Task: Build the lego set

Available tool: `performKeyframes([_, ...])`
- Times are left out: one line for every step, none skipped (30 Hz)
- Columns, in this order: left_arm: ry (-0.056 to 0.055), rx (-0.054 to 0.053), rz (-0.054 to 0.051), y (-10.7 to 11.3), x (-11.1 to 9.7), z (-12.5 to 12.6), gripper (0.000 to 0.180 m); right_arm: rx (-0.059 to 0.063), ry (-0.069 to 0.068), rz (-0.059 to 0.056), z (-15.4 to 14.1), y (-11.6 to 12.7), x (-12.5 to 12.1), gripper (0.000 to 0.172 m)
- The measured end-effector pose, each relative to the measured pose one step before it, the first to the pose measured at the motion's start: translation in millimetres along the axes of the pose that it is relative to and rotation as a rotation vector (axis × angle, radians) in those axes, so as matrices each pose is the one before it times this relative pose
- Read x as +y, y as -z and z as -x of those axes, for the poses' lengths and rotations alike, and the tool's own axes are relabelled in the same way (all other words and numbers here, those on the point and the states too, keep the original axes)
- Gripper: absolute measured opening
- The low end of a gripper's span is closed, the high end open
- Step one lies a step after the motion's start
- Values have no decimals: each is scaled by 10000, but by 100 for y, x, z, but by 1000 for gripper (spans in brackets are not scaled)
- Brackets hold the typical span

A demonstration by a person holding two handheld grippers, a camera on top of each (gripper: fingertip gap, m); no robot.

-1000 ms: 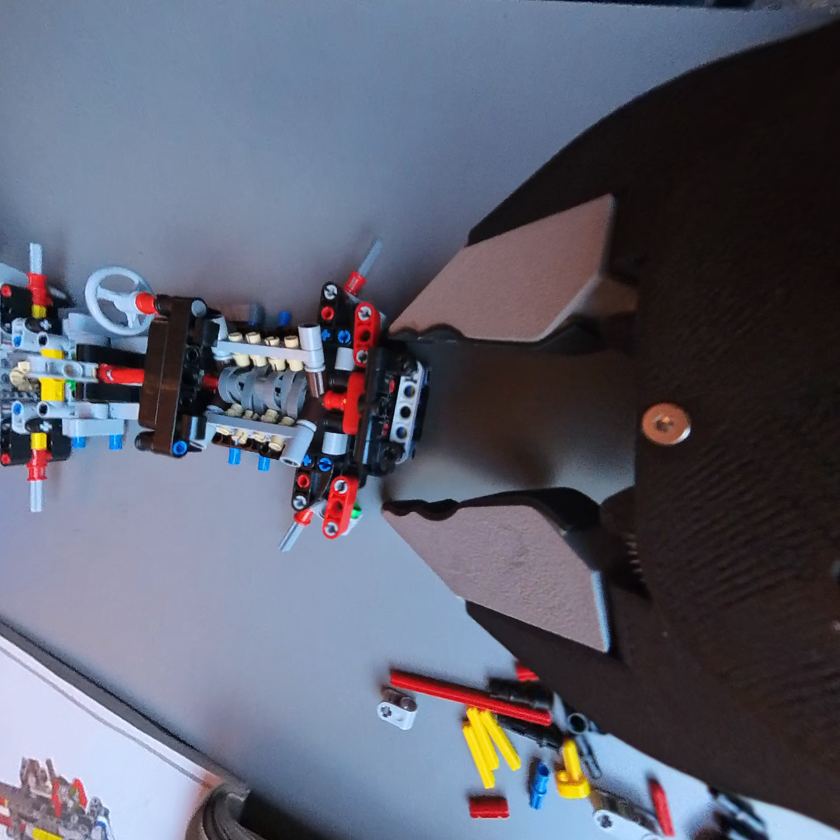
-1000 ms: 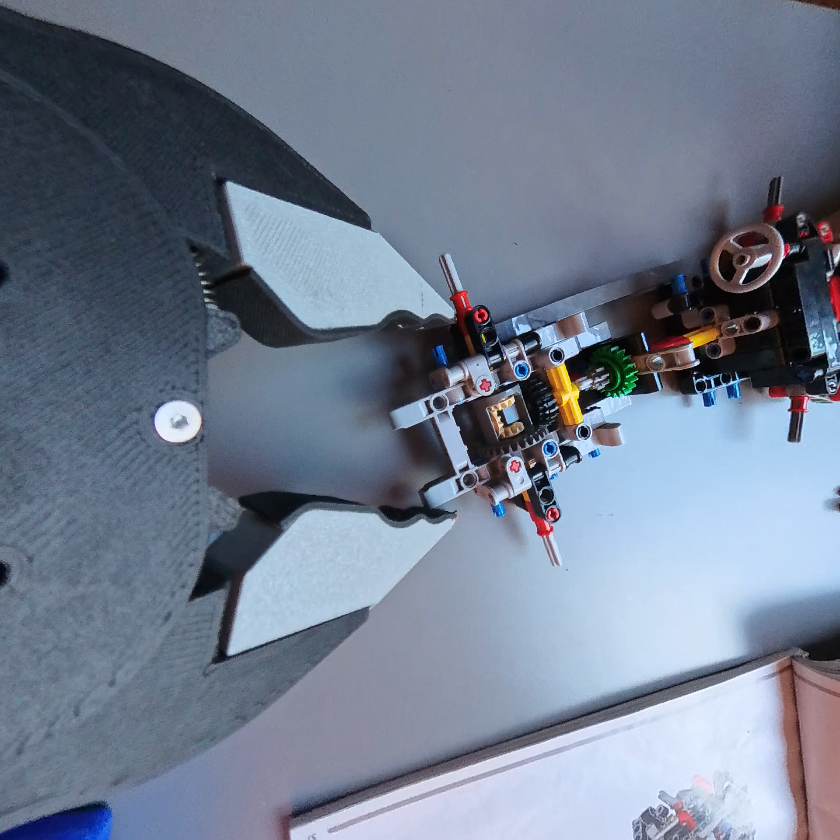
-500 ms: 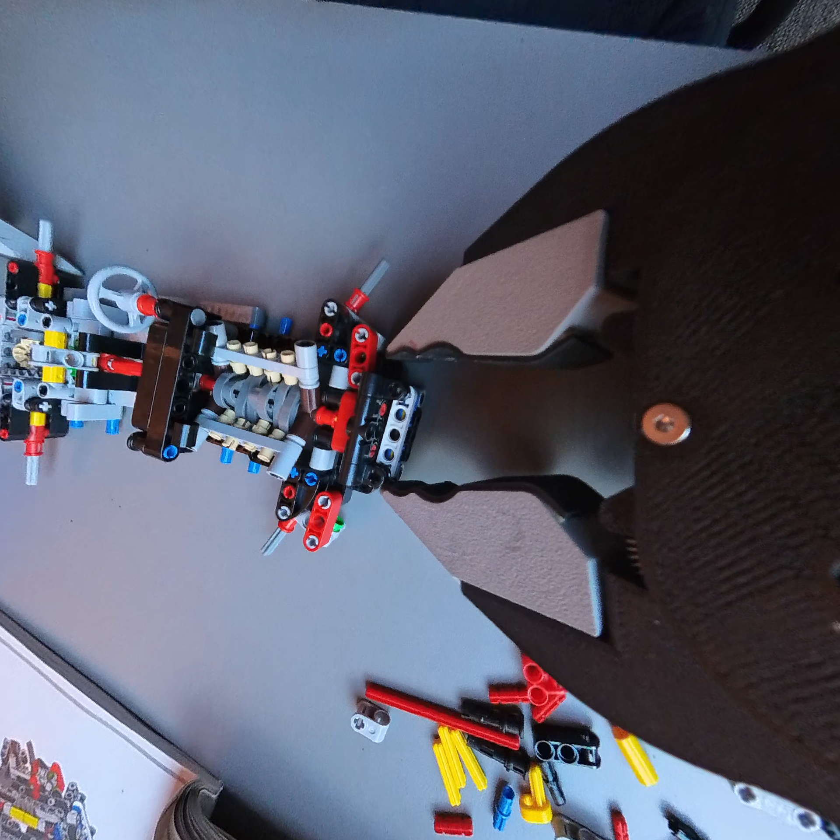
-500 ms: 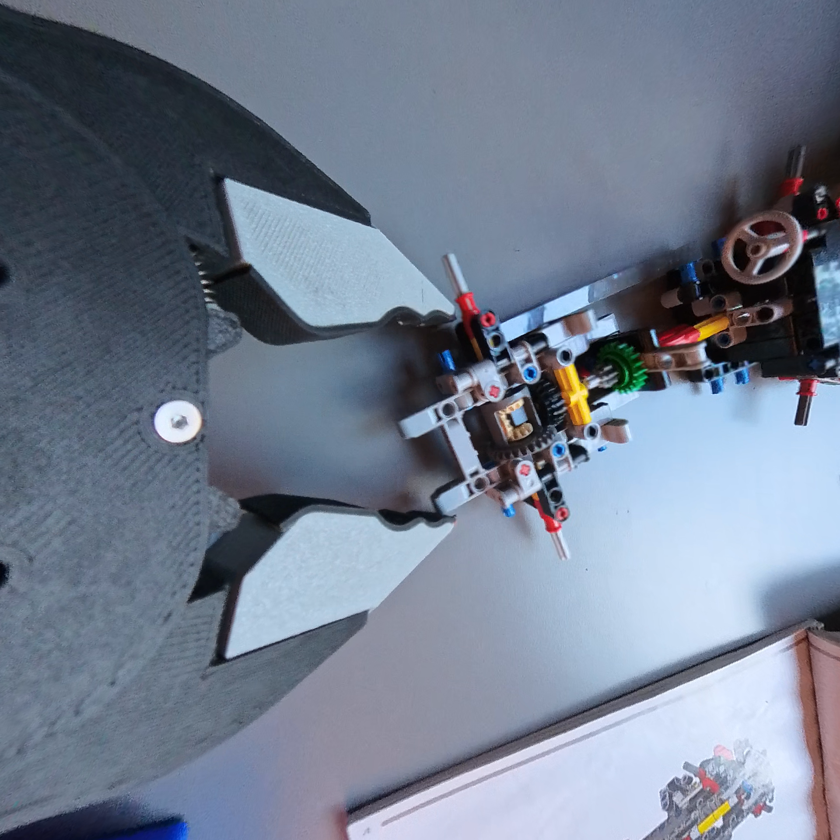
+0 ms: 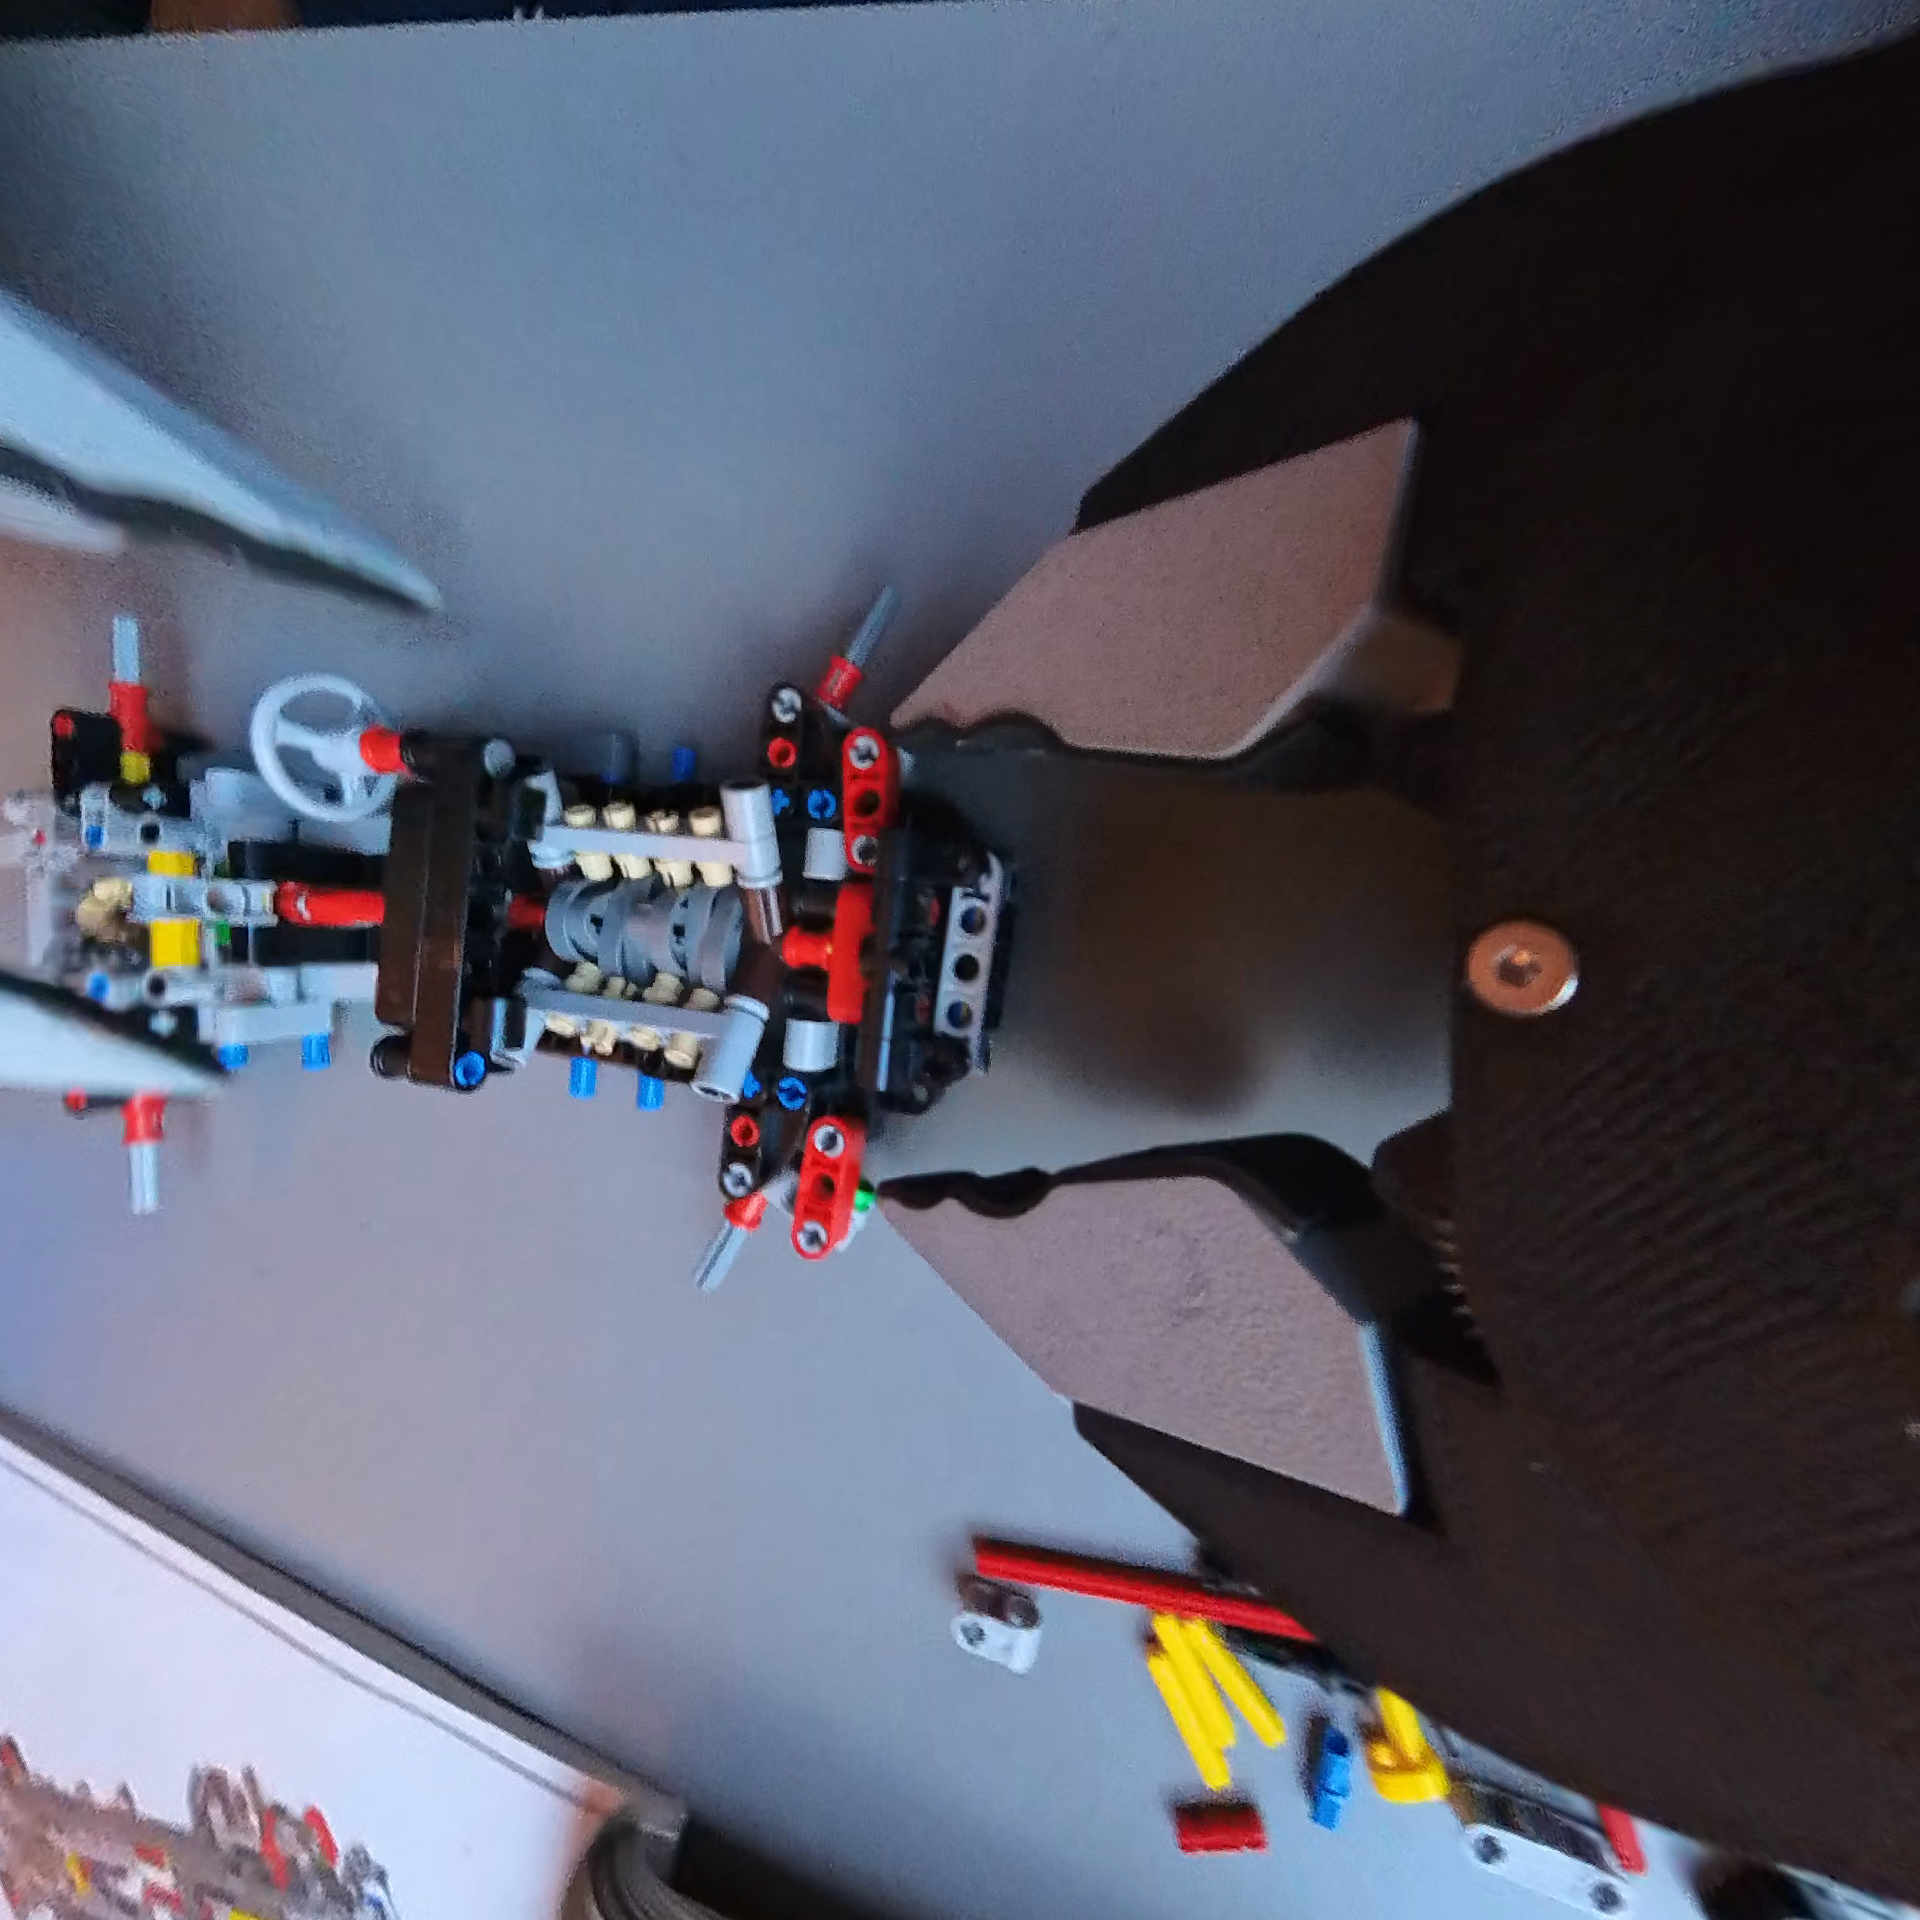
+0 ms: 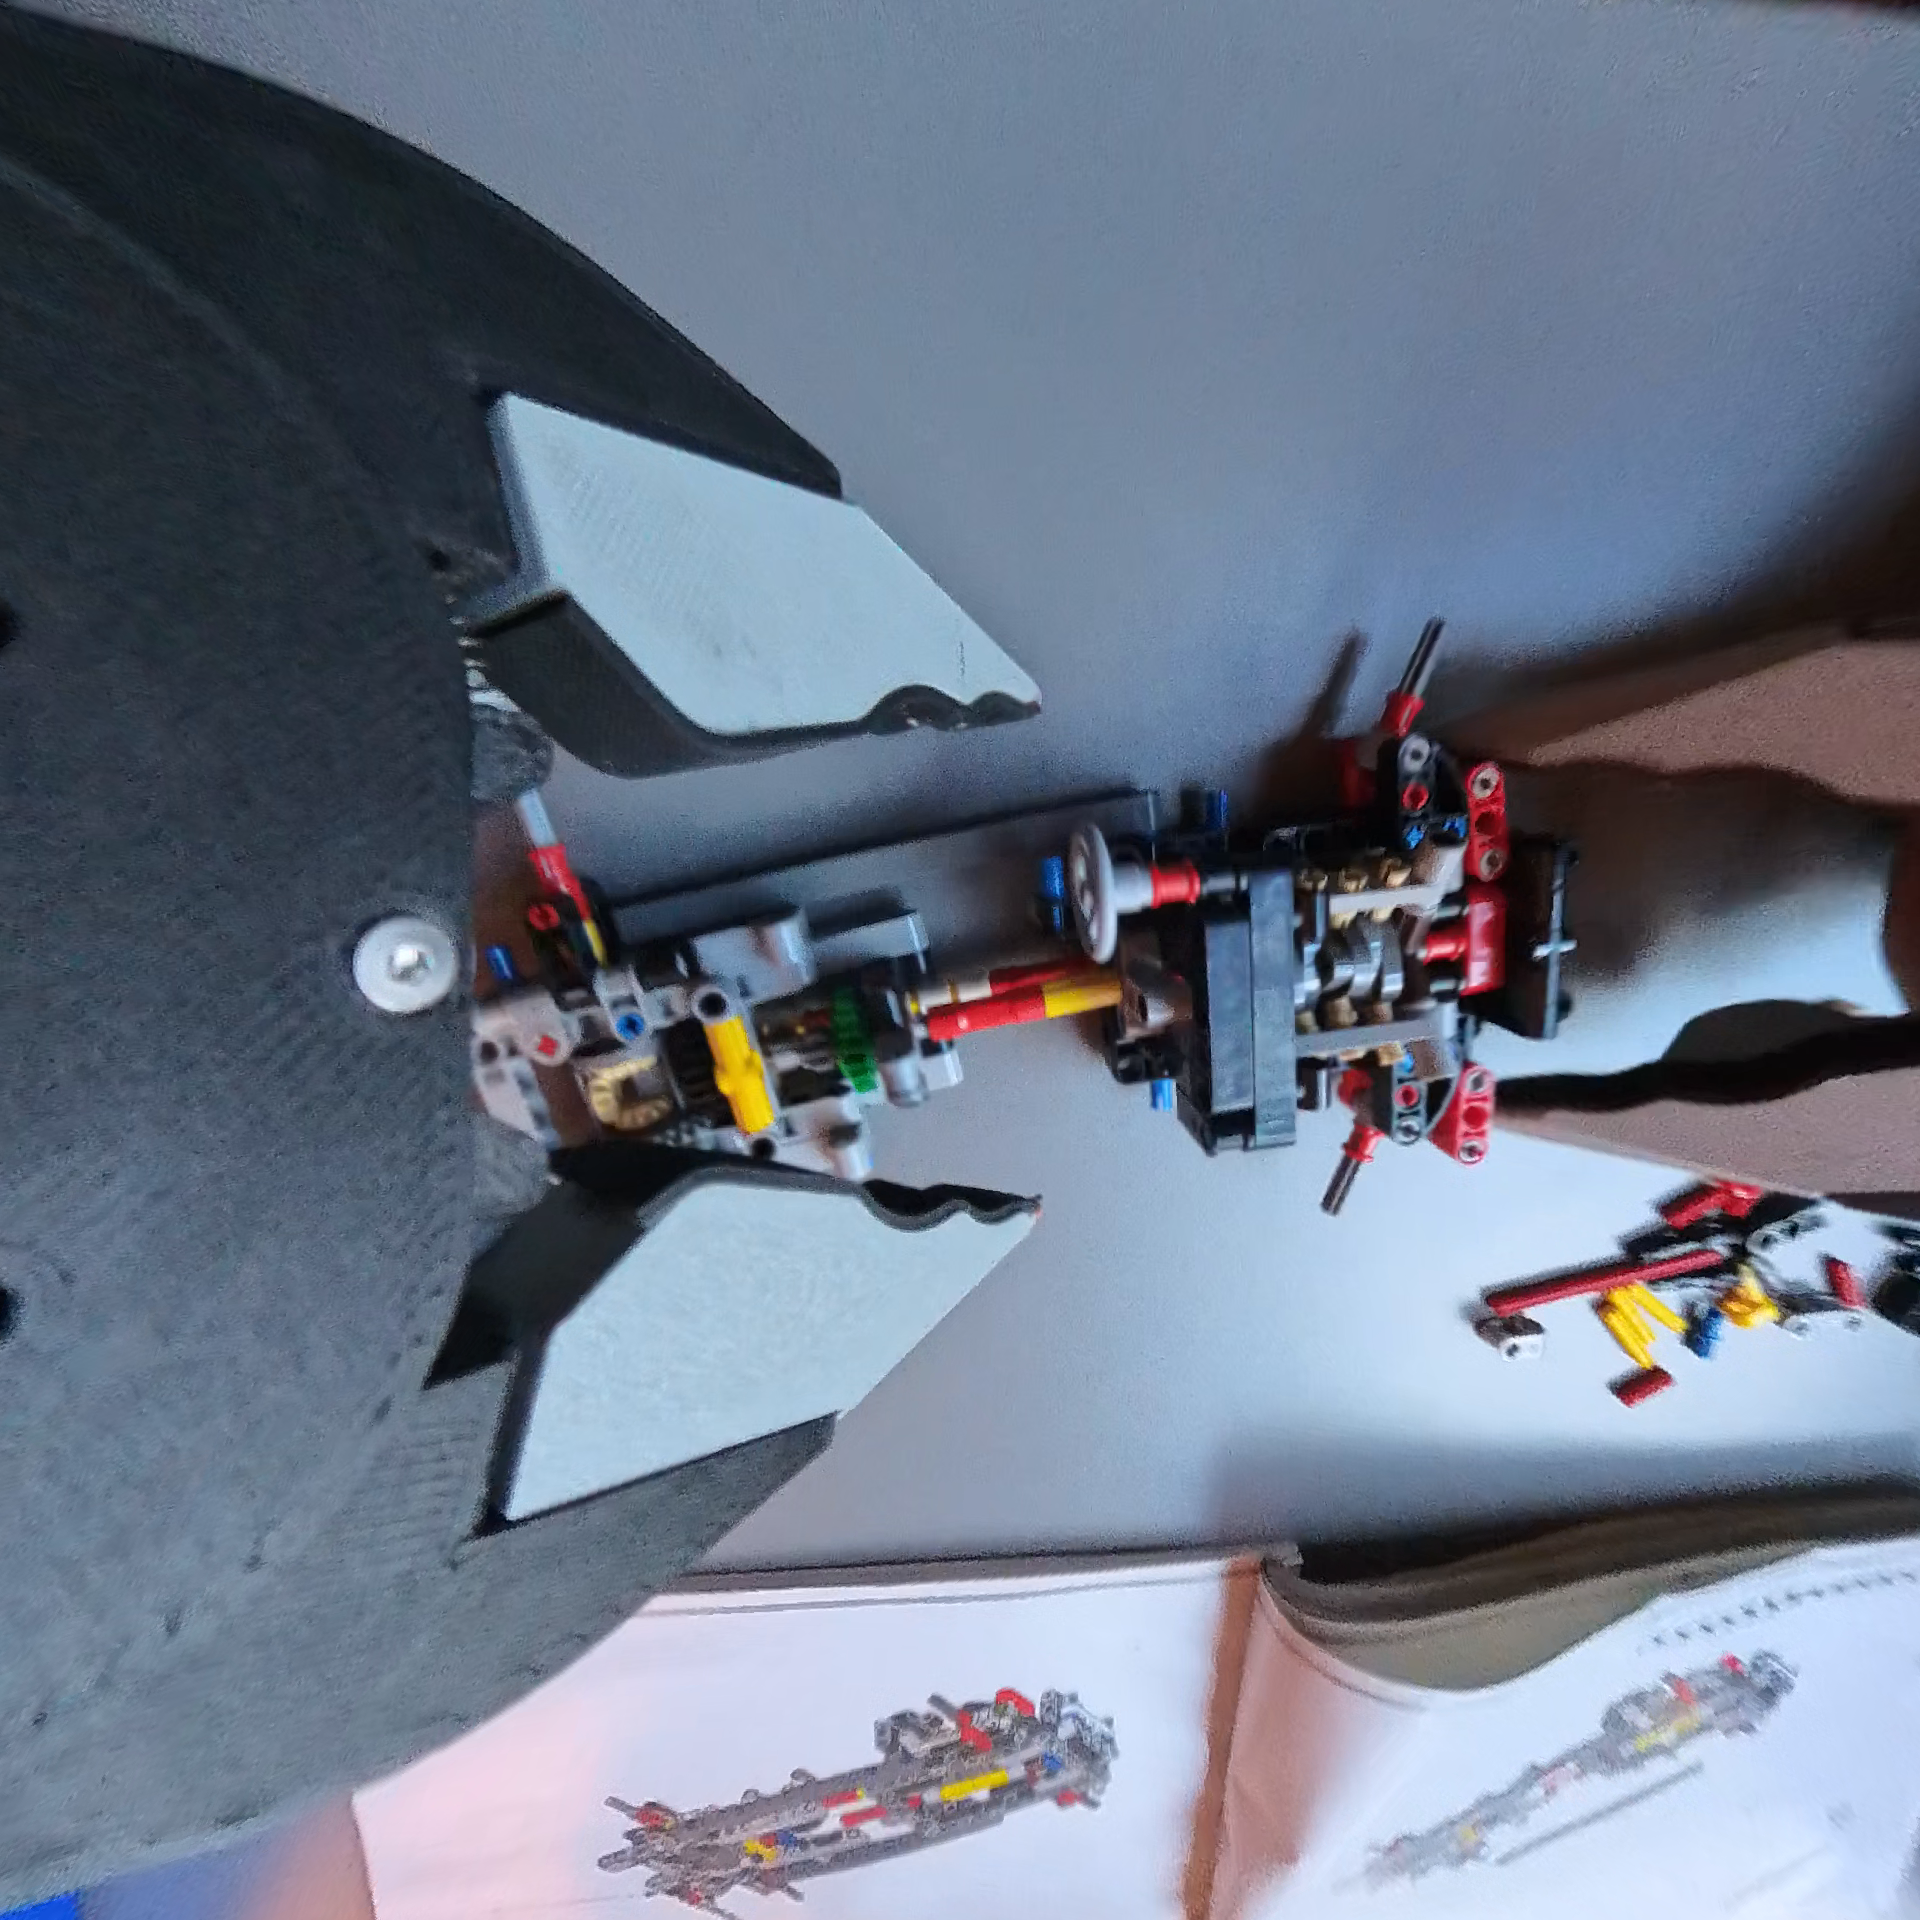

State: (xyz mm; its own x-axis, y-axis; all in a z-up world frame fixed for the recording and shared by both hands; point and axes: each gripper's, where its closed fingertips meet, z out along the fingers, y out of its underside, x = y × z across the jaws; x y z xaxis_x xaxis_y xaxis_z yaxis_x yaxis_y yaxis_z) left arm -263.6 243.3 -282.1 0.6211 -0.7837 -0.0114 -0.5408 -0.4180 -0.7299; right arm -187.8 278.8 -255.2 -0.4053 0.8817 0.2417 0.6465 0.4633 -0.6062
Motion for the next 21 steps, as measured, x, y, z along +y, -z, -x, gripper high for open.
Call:
performKeyframes([-59, 166, 103, -212, 27, -179, 77, -114, 28, 259, -237, -661, 175, 85])
performKeyframes([13, 174, 95, -194, 47, -254, 72, -221, 7, 150, 10, -569, 126, 80])
performKeyframes([42, 5, 40, -148, -45, -109, 71, -207, 7, 157, 143, -527, 156, 78])
performKeyframes([10, -41, -1, -82, -64, -114, 71, -133, 94, 165, 208, -534, 190, 78])
performKeyframes([-7, -5, -8, -51, -53, -172, 70, -70, 184, 141, 244, -499, 174, 77])
performKeyframes([-24, 2, -12, -29, -49, -152, 69, -143, 7, -352, 286, -151, -642, 70])
performKeyframes([-8, -1, -3, -53, -39, -77, 69, -34, 37, 30, 53, -258, -85, 71])
performKeyframes([14, 15, 2, -34, -32, -32, 69, -44, -25, -72, -49, -135, -236, 70])
performKeyframes([23, 24, 1, -16, -2, 3, 69, -17, 42, 5, -169, -116, -57, 70])
performKeyframes([14, 4, -9, 7, 0, 11, 68, -79, 42, -18, -133, -63, 25, 69])
performKeyframes([15, -13, -3, 5, 2, 27, 68, -159, -23, -57, -72, -61, 39, 69])
performKeyframes([-13, -12, 0, -7, -6, 6, 67, -231, 0, -87, 42, -50, 58, 67])
performKeyframes([-22, 10, -12, 20, -3, -38, 63, -176, 46, -140, 20, -11, 41, 66])
performKeyframes([45, 18, -27, 38, -12, 14, 59, -148, 41, -121, -8, 13, 74, 66])
performKeyframes([42, 24, -13, 5, -20, 7, 59, -70, -35, -70, -52, -14, 36, 66])
performKeyframes([24, -3, -1, -11, 2, 10, 58, -3, -8, 6, -12, -4, 18, 66])
performKeyframes([25, -18, 3, -11, -8, -18, 58, 78, 108, 3, 9, 24, -24, 66])
performKeyframes([39, -15, 0, -15, 0, -26, 58, 69, 109, -19, 21, 32, -28, 66])
performKeyframes([32, -17, -2, -2, -2, -49, 58, 8, 47, -29, 42, 5, -12, 65])
performKeyframes([-4, -31, 1, 4, 22, -56, 58, -8, 19, -41, 15, 2, -4, 65])
performKeyframes([15, -40, 3, 5, 25, -56, 58, -18, 18, -9, -2, -9, 4, 65])
